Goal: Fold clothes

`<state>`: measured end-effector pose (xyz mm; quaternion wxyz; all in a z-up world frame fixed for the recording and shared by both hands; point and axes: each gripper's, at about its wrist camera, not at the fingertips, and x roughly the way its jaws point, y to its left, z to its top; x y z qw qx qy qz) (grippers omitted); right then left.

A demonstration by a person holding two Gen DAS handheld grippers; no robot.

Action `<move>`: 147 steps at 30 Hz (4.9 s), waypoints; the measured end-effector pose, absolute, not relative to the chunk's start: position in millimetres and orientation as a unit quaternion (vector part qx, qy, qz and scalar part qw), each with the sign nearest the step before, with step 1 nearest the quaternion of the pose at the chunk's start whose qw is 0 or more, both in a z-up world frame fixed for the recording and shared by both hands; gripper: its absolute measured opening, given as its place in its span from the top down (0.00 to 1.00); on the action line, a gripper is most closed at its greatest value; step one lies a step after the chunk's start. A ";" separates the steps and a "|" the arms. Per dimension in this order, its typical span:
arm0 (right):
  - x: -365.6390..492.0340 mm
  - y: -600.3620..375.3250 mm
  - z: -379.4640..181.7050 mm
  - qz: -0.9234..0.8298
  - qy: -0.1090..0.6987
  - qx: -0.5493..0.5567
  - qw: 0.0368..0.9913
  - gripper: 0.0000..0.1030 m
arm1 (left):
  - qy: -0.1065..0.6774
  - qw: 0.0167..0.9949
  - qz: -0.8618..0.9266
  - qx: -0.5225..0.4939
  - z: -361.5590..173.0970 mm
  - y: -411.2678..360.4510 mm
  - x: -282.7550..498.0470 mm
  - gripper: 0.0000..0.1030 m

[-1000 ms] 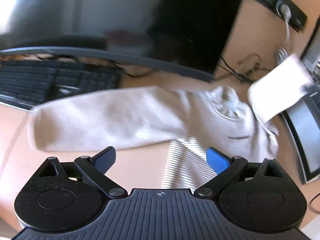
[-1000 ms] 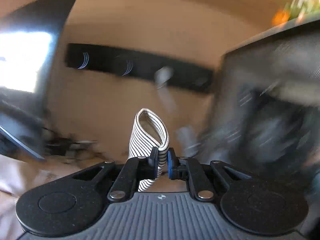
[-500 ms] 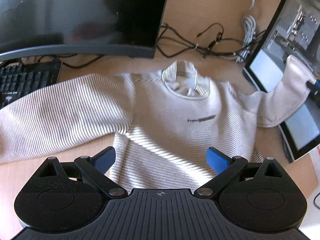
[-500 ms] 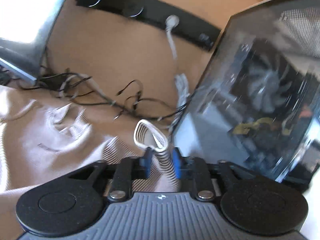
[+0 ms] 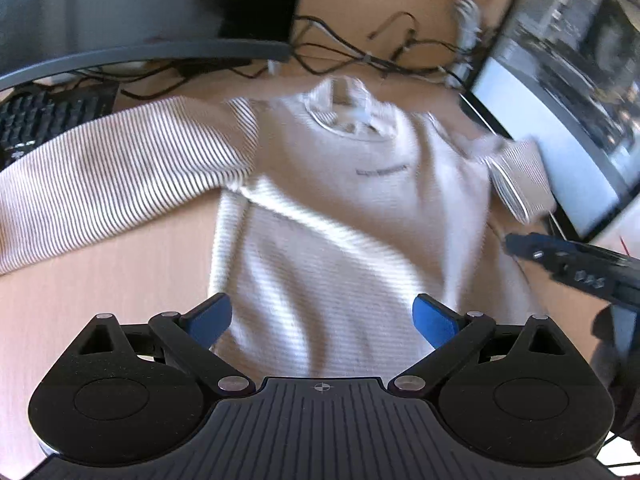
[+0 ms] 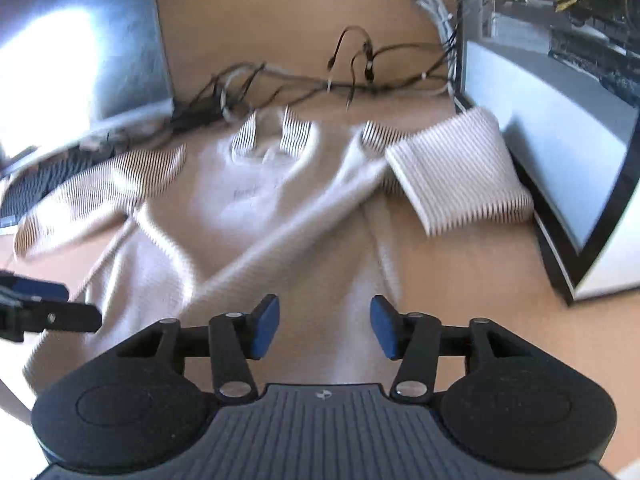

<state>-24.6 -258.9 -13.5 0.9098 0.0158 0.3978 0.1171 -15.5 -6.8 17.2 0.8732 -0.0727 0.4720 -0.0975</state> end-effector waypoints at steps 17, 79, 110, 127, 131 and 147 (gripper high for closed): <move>-97.2 -296.6 -4.1 0.127 0.354 0.039 0.926 0.19 | 0.463 0.876 -0.088 -0.102 -1.6 -7.9 -82.2 0.03; -350.5 -320.4 56.1 0.145 0.201 0.017 0.969 0.00 | 0.269 0.962 0.027 -0.028 79.8 -106.4 -379.7 0.00; -344.4 -313.0 54.9 0.151 0.209 0.014 0.966 0.00 | 0.279 0.959 0.029 -0.029 77.2 -101.0 -376.3 0.00; -341.4 -314.8 52.0 0.150 0.216 0.017 0.965 0.00 | 0.287 0.957 0.026 -0.029 74.9 -101.5 -371.2 0.00; -340.6 -315.5 51.7 0.150 0.217 0.019 0.964 0.00 | 0.288 0.957 0.026 -0.029 74.3 -101.9 -370.0 0.00; -330.0 -317.3 48.5 0.153 0.225 0.028 0.962 0.00 | 0.296 0.954 0.031 -0.025 72.5 -103.1 -361.7 0.00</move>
